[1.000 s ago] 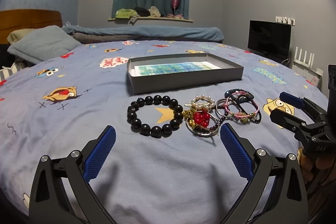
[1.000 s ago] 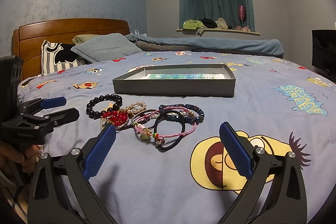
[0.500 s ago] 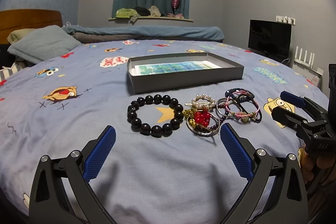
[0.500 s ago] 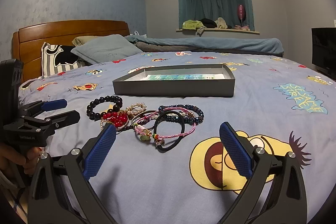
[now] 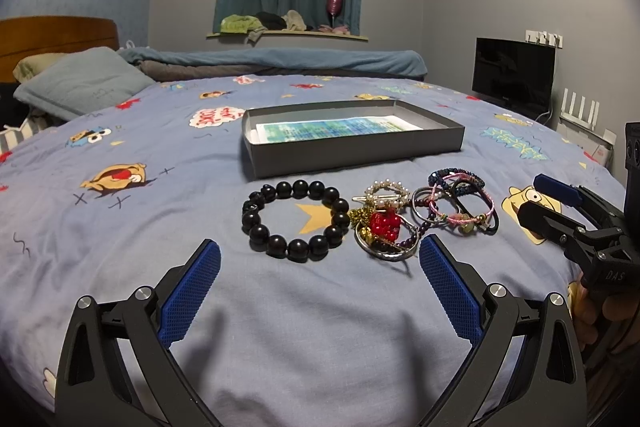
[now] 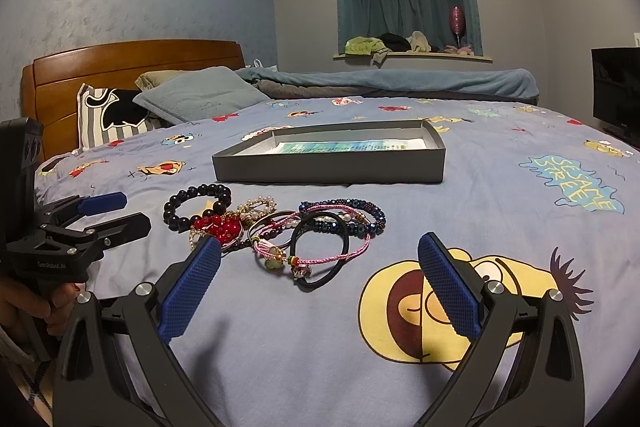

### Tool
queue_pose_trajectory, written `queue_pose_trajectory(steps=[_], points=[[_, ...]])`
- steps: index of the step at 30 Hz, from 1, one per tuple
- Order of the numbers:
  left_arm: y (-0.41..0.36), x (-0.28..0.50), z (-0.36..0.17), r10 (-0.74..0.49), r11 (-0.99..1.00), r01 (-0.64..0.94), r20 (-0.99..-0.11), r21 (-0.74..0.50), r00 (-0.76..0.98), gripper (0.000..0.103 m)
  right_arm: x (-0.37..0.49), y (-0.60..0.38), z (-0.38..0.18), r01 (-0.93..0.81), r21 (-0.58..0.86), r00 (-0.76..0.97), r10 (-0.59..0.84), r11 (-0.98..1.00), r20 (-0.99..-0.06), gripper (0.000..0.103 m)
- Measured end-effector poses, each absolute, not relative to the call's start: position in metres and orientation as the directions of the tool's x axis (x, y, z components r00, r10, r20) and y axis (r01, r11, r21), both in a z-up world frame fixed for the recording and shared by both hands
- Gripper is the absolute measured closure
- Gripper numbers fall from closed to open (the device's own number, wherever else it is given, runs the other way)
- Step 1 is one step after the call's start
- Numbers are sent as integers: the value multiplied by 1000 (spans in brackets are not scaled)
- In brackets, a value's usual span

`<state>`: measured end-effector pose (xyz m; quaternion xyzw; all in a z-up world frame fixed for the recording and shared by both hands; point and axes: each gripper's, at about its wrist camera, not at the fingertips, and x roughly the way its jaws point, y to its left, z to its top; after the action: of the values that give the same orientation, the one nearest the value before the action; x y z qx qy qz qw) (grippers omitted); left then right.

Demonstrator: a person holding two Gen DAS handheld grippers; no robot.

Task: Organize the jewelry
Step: 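Close the left gripper on the black bead bracelet while the right gripper grasps the black hair tie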

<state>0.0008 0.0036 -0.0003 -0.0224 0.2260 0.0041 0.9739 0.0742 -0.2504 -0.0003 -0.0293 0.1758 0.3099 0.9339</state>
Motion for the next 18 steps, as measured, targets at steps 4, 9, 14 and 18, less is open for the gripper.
queue_pose_trajectory(steps=[4,9,14,18], points=[[5,1,0,-6,999,-17,-445,-48,896,4,76,-251,0,-589,63,743,570,806,-351,6],[13,5,-1,-20,996,-22,-461,-87,887,4,78,-251,2,-587,71,741,571,806,-354,6],[23,13,0,-18,993,-40,-486,-110,874,4,83,-253,6,-577,85,742,565,812,-362,6],[31,22,-1,0,992,-63,-513,-105,858,4,92,-257,10,-559,102,747,553,823,-370,6]])
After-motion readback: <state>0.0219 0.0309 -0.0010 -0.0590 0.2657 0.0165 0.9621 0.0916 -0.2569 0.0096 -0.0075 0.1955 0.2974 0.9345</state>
